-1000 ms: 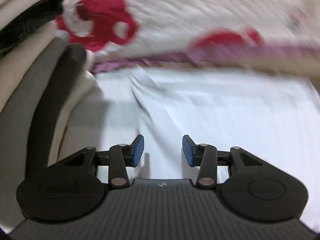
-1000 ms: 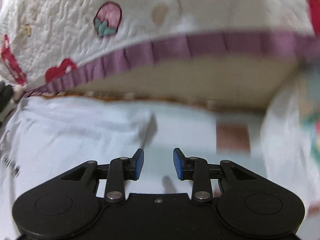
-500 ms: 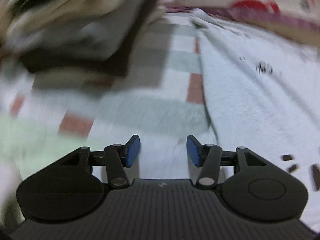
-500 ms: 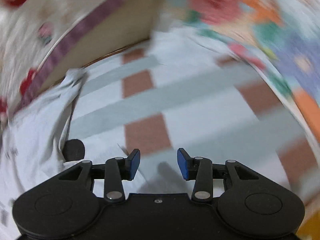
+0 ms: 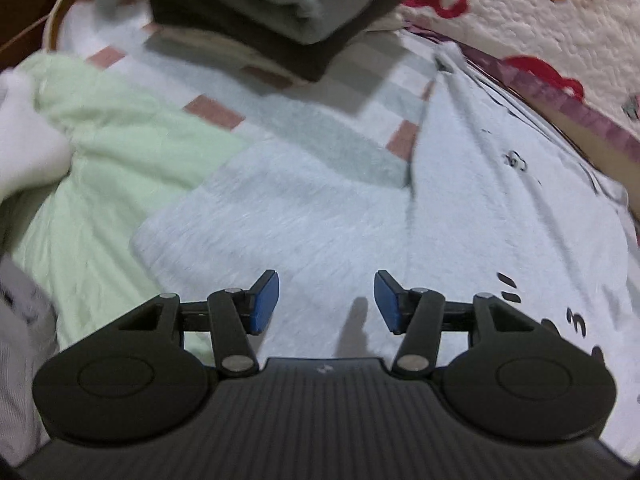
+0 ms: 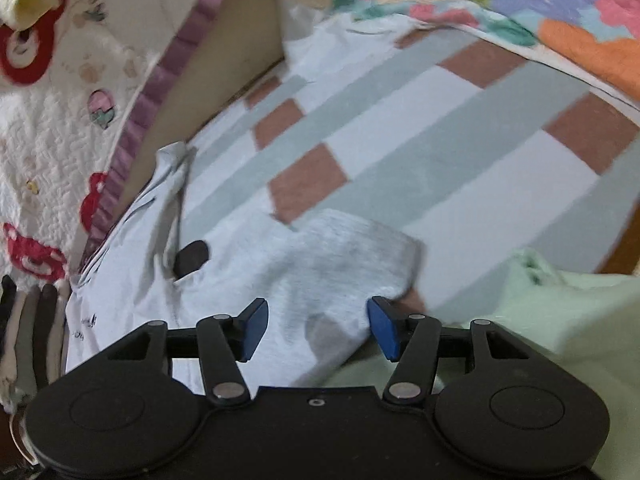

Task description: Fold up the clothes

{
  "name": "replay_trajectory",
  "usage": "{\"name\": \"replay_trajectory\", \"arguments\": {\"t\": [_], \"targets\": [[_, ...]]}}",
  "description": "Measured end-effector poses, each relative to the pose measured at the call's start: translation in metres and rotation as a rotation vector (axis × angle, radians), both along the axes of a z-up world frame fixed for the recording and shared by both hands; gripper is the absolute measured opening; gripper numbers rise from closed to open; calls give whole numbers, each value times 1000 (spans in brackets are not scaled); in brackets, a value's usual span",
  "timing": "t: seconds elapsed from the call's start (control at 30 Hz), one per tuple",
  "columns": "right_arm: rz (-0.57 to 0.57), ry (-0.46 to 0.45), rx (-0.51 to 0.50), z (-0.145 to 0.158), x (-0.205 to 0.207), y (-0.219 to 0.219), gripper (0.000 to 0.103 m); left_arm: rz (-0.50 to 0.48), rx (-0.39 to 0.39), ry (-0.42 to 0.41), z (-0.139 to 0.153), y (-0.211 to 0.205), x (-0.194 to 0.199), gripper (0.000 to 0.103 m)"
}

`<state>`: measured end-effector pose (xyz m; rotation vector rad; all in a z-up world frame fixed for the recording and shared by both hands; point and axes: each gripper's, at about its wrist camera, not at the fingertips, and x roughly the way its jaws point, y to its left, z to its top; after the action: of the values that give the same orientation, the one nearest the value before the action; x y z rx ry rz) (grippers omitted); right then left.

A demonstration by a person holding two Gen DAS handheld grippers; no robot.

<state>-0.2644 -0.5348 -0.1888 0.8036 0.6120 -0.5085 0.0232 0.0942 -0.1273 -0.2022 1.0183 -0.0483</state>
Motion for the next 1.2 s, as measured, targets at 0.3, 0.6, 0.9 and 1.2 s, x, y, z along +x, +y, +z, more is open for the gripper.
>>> {"name": "replay_trajectory", "arguments": {"t": [0.3,0.6,0.9,1.2], "targets": [[22,28,-660,94,-24,66,0,28,-67,135,-24,28,-30,52],[-131,-36,-126,38,-70,25,8,-69,-194,141,-31,0,-45,52],[138,-116,141,17,-39,91,32,-54,-357,177,-32,-6,-56,34],[237,-98,350,-29,-34,142,47,-71,-385,342,-45,-14,-57,48]]}}
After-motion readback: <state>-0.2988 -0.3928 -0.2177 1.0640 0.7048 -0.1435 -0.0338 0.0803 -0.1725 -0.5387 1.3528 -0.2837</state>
